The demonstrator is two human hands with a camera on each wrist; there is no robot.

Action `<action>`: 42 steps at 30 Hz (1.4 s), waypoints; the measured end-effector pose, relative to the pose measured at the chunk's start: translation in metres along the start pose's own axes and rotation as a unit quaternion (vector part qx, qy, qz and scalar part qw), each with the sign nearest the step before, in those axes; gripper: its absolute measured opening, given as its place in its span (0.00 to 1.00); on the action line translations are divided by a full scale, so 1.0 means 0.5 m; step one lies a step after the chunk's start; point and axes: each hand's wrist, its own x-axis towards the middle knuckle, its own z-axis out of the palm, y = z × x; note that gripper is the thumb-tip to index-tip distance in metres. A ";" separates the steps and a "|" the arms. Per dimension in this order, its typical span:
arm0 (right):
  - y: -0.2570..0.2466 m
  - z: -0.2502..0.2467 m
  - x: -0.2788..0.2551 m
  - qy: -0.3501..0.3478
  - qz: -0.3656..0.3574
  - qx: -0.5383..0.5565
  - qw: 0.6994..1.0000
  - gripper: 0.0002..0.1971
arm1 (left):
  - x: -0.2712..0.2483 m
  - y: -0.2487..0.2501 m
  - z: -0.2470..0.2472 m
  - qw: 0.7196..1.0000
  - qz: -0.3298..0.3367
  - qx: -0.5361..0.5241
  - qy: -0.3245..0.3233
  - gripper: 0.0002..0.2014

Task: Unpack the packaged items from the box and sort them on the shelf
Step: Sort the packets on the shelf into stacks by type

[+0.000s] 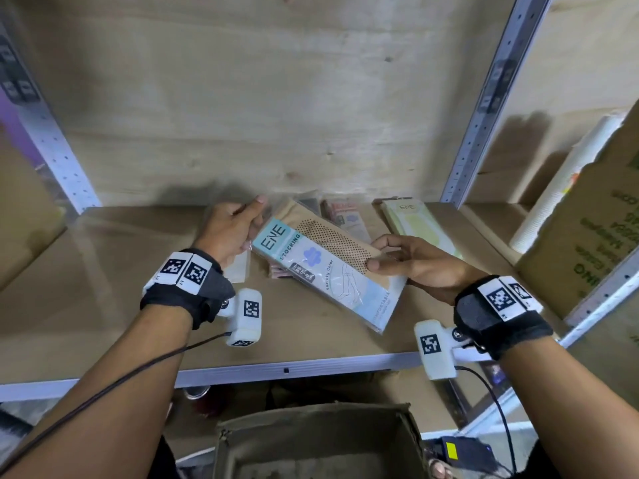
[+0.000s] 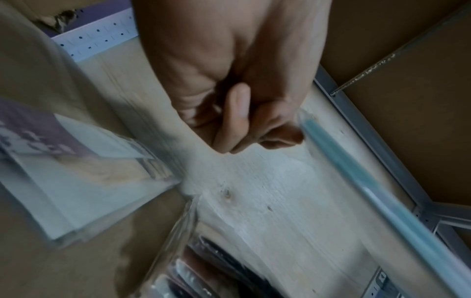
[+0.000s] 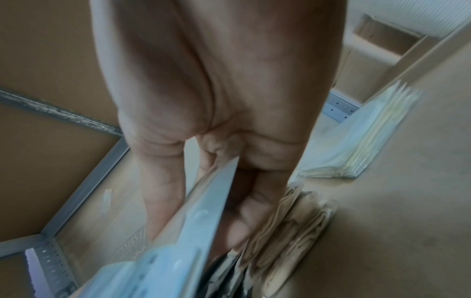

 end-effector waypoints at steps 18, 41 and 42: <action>-0.004 0.060 0.002 -0.022 -0.038 0.022 0.999 0.18 | 0.007 -0.037 -0.051 0.943 -0.115 -0.212 -0.229 0.28; -0.098 0.241 0.175 0.129 -0.037 0.154 0.979 0.09 | -0.023 -0.019 -0.079 0.969 -0.127 -0.151 -0.151 0.09; -0.101 0.252 0.187 0.132 -0.034 0.149 0.979 0.11 | -0.023 -0.019 -0.084 0.972 -0.120 -0.151 -0.137 0.09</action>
